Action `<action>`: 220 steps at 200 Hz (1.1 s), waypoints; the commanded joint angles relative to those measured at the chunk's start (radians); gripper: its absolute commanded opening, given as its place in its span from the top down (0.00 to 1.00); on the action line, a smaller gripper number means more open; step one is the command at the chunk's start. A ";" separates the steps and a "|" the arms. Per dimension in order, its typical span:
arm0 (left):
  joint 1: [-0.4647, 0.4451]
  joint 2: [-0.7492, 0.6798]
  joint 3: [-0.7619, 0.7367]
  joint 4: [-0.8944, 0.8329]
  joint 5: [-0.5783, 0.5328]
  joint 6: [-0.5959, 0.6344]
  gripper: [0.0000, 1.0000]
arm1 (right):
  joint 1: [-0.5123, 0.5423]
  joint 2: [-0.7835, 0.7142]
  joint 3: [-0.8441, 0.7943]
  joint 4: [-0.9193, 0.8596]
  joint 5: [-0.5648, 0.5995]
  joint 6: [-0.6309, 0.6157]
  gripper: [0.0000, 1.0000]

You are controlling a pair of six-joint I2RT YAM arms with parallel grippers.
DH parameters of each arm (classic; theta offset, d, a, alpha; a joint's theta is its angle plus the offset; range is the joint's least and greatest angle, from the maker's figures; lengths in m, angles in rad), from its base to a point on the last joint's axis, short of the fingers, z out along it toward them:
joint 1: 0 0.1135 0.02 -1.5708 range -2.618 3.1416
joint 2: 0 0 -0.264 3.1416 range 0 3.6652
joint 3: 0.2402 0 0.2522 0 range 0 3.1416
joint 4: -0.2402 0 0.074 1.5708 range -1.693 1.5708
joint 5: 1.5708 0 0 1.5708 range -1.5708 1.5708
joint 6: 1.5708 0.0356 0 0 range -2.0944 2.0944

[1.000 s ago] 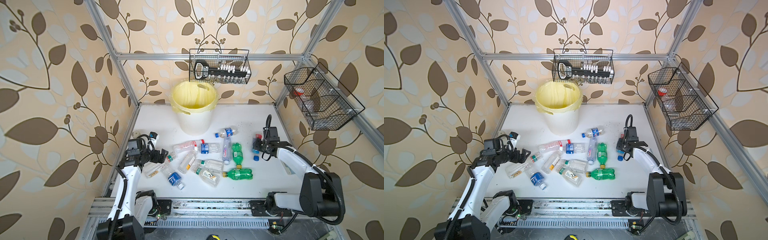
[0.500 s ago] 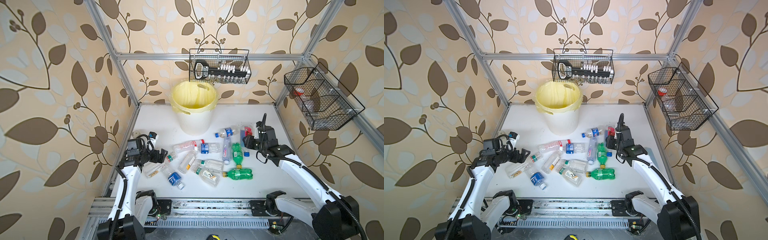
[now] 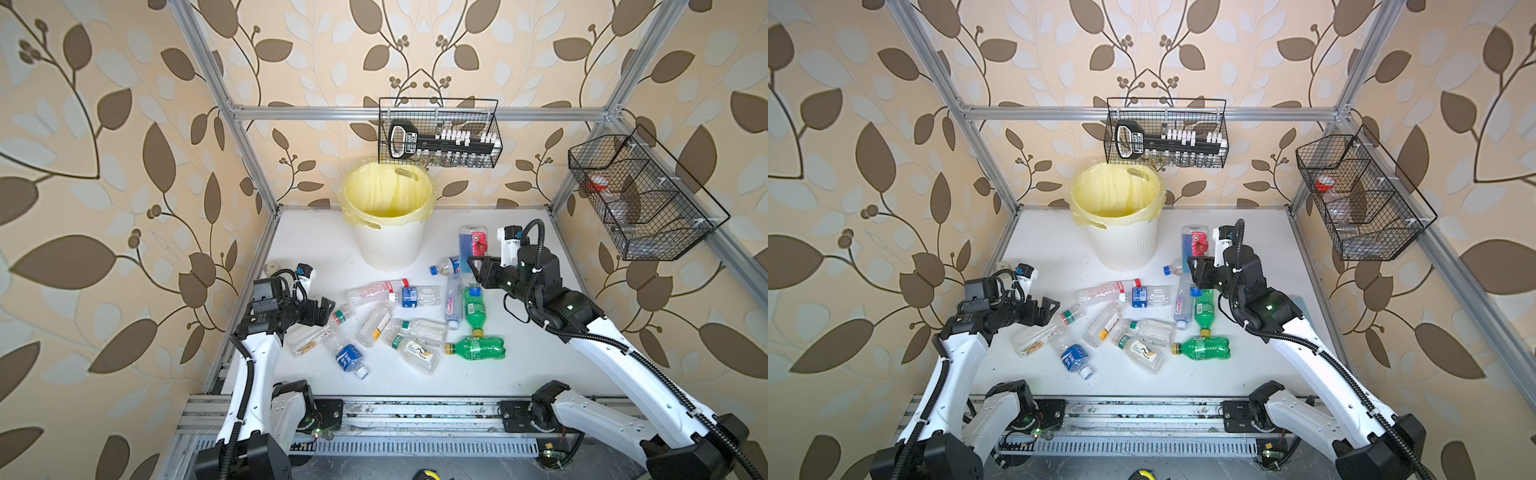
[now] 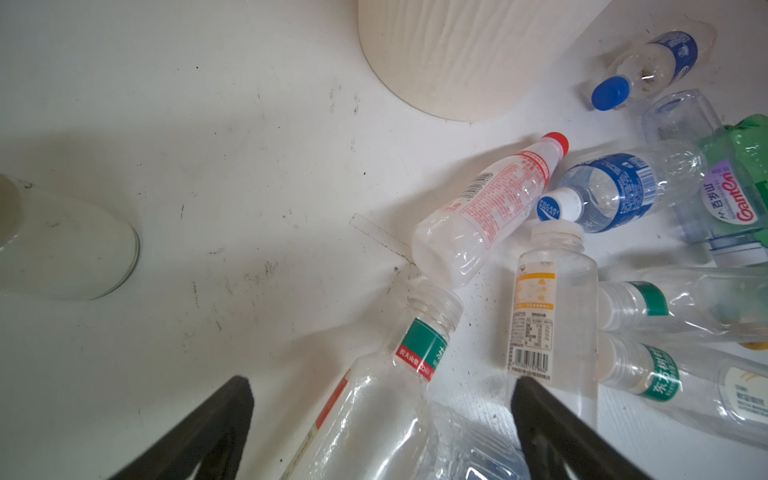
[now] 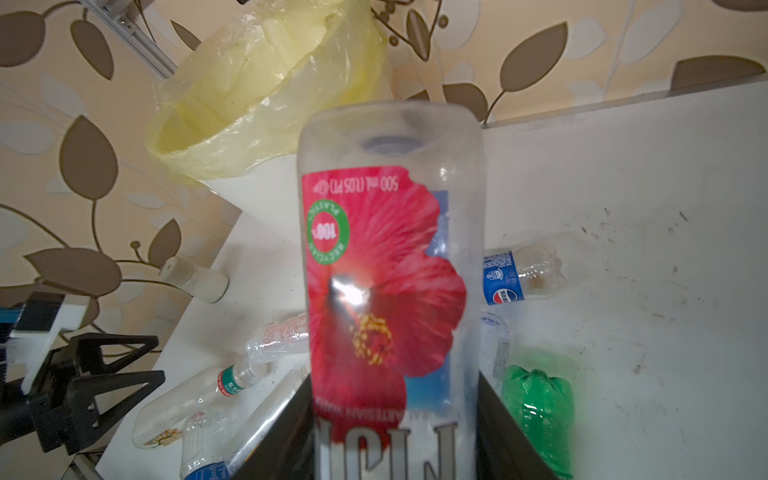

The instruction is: Throw the plastic bottles in the bin

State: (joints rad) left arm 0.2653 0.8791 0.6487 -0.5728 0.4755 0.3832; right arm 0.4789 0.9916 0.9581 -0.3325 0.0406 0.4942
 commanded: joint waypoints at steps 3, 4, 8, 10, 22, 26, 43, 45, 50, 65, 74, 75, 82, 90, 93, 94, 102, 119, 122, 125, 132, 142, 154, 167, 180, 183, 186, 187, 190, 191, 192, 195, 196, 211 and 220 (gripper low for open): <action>0.014 -0.015 -0.003 -0.004 0.037 0.014 0.01 | 0.028 0.011 0.063 0.038 0.001 0.008 0.51; 0.014 -0.016 -0.003 -0.004 0.037 0.014 0.01 | 0.029 0.012 0.065 0.039 0.001 0.007 0.51; 0.014 -0.016 -0.003 -0.004 0.038 0.014 0.01 | 0.034 0.015 0.073 0.041 0.001 0.007 0.51; 0.014 -0.016 -0.003 -0.004 0.038 0.014 0.01 | 0.035 0.018 0.077 0.042 0.001 0.007 0.51; 0.016 -0.017 -0.003 -0.004 0.038 0.014 0.01 | 0.049 0.030 0.106 0.049 -0.001 0.005 0.51; 0.015 -0.016 -0.002 -0.004 0.038 0.014 0.01 | 0.054 0.036 0.117 0.050 -0.001 0.003 0.52; 0.017 -0.015 -0.003 -0.004 0.039 0.014 0.01 | 0.074 0.059 0.160 0.059 0.002 -0.001 0.52; 0.018 -0.014 -0.003 -0.004 0.040 0.014 0.01 | 0.077 0.062 0.166 0.059 0.002 -0.001 0.52; 0.017 -0.015 -0.003 -0.005 0.040 0.015 0.01 | 0.082 0.069 0.182 0.062 0.002 -0.003 0.52; 0.019 -0.014 -0.003 -0.003 0.040 0.013 0.01 | 0.099 0.090 0.222 0.073 0.007 -0.006 0.53; 0.018 -0.014 -0.003 -0.003 0.040 0.012 0.01 | 0.109 0.104 0.247 0.079 0.010 -0.010 0.53; 0.018 -0.015 -0.003 -0.004 0.040 0.012 0.01 | 0.109 0.106 0.250 0.080 0.010 -0.011 0.53; 0.018 -0.015 -0.003 -0.003 0.040 0.013 0.01 | 0.116 0.117 0.268 0.085 0.013 -0.013 0.53; 0.018 -0.014 -0.003 -0.003 0.040 0.013 0.01 | 0.121 0.128 0.280 0.094 0.013 -0.015 0.53; 0.019 -0.014 -0.002 -0.003 0.040 0.012 0.01 | 0.123 0.134 0.280 0.098 0.014 -0.016 0.54; 0.019 -0.014 -0.003 -0.002 0.040 0.012 0.01 | 0.124 0.136 0.294 0.099 0.013 -0.017 0.54; 0.021 -0.015 -0.003 -0.004 0.040 0.013 0.01 | 0.129 0.147 0.324 0.110 0.013 -0.018 0.54; 0.021 -0.013 -0.003 -0.002 0.040 0.013 0.01 | 0.134 0.177 0.360 0.138 0.010 -0.030 0.54; 0.020 -0.013 -0.003 -0.003 0.040 0.013 0.01 | 0.135 0.183 0.366 0.143 0.010 -0.032 0.54; 0.020 -0.013 -0.003 -0.003 0.040 0.013 0.01 | 0.136 0.188 0.372 0.146 0.011 -0.034 0.54; 0.020 -0.014 -0.002 -0.003 0.040 0.012 0.01 | 0.136 0.197 0.385 0.151 0.014 -0.037 0.55; 0.020 -0.014 -0.003 -0.003 0.040 0.012 0.01 | 0.136 0.209 0.400 0.155 0.017 -0.045 0.55; 0.022 -0.013 -0.003 -0.003 0.040 0.011 0.01 | 0.138 0.208 0.400 0.161 0.024 -0.052 0.55; 0.022 -0.013 -0.002 -0.002 0.040 0.012 0.01 | 0.139 0.194 0.380 0.175 0.031 -0.052 0.55; 0.023 -0.013 -0.002 -0.003 0.039 0.010 0.01 | 0.143 0.172 0.349 0.190 0.037 -0.054 0.55; 0.022 -0.013 -0.003 -0.002 0.040 0.011 0.01 | 0.143 0.168 0.342 0.193 0.040 -0.054 0.55; 0.022 -0.014 -0.001 -0.002 0.041 0.011 0.01 | 0.144 0.162 0.335 0.195 0.041 -0.054 0.55; 0.022 -0.014 -0.001 -0.002 0.041 0.011 0.01 | 0.145 0.160 0.332 0.197 0.041 -0.054 0.55; 0.022 -0.014 -0.002 -0.004 0.041 0.011 0.01 | 0.146 0.154 0.326 0.201 0.043 -0.055 0.55; 0.022 -0.014 -0.002 -0.003 0.041 0.011 0.01 | 0.146 0.152 0.323 0.202 0.042 -0.055 0.55; 0.022 -0.013 -0.001 -0.003 0.041 0.011 0.01 | 0.147 0.151 0.320 0.203 0.043 -0.055 0.55; 0.023 -0.013 -0.002 -0.003 0.041 0.011 0.01 | 0.148 0.146 0.313 0.206 0.045 -0.055 0.55; 0.022 -0.013 -0.002 -0.003 0.041 0.011 0.01 | 0.148 0.144 0.311 0.206 0.045 -0.055 0.55; 0.023 -0.013 -0.003 0.001 0.047 0.011 0.01 | 0.158 0.124 0.289 0.216 0.059 -0.060 0.55; 0.022 -0.014 -0.005 0.003 0.051 0.011 0.01 | 0.165 0.119 0.264 0.222 0.066 -0.063 0.55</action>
State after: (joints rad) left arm 0.2768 0.8787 0.6487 -0.5728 0.4911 0.3832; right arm 0.6258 1.1450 1.2675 -0.1596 0.0719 0.4519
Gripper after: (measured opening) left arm 0.989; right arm 0.451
